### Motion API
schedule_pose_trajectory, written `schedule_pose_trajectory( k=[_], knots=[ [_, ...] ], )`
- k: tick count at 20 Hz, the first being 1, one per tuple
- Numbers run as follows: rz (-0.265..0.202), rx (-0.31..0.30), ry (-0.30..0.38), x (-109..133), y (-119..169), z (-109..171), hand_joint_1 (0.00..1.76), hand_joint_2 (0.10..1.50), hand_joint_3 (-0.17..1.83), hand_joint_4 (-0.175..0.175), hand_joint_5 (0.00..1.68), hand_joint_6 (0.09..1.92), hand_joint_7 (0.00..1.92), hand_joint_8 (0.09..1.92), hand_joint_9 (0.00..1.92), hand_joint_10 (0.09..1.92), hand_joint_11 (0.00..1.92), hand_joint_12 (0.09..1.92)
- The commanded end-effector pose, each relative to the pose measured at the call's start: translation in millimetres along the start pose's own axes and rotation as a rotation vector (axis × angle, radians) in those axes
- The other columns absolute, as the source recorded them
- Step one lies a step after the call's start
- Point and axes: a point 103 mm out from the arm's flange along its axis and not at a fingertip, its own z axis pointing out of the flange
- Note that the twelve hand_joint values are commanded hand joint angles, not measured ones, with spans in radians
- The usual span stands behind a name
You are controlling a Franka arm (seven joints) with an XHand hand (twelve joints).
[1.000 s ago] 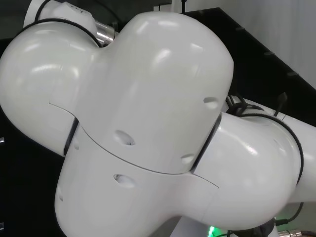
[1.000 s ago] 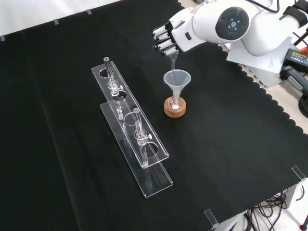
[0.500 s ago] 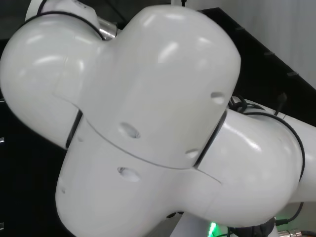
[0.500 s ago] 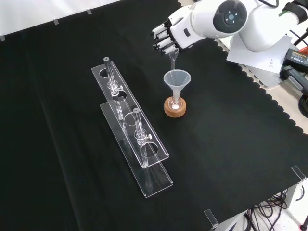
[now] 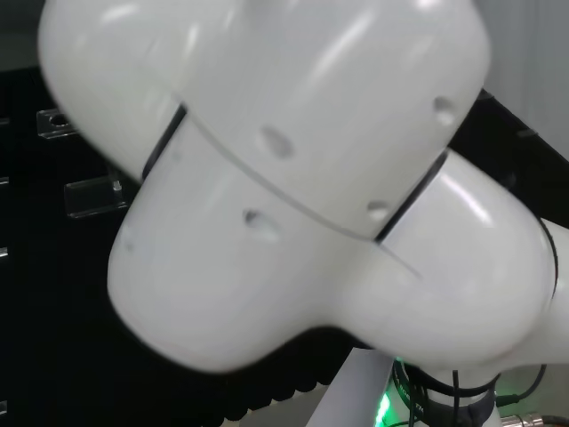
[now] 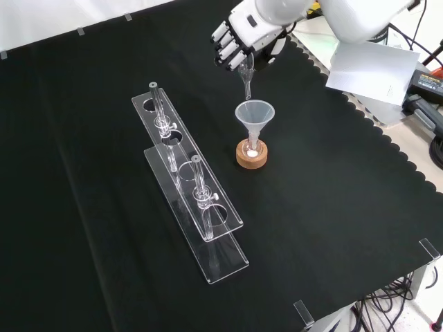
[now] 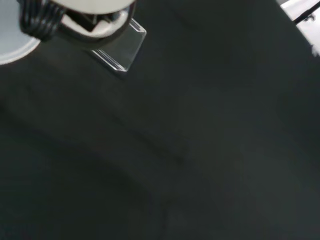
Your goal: Pour all the NaCl from the weighing funnel into the round-bottom flask.
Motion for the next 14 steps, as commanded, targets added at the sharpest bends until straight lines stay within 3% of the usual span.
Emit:
schedule_pose_trajectory(
  k=[1,8,14],
  knots=[
    [-0.012,-0.017,0.302,-20.9,0.6,7.7,1.10,0.71,0.60,0.175,1.22,0.74,0.74,0.58,1.10,0.24,0.90,1.03],
    [-0.005,-0.031,0.548,-40.4,1.4,20.6,1.10,0.71,0.60,0.175,1.22,0.75,0.74,0.59,1.10,0.24,0.90,1.03],
    [-0.005,-0.074,0.656,-48.3,1.9,30.2,1.10,0.71,0.60,0.175,1.22,0.75,0.74,0.59,1.10,0.24,0.90,1.03]
  ],
)
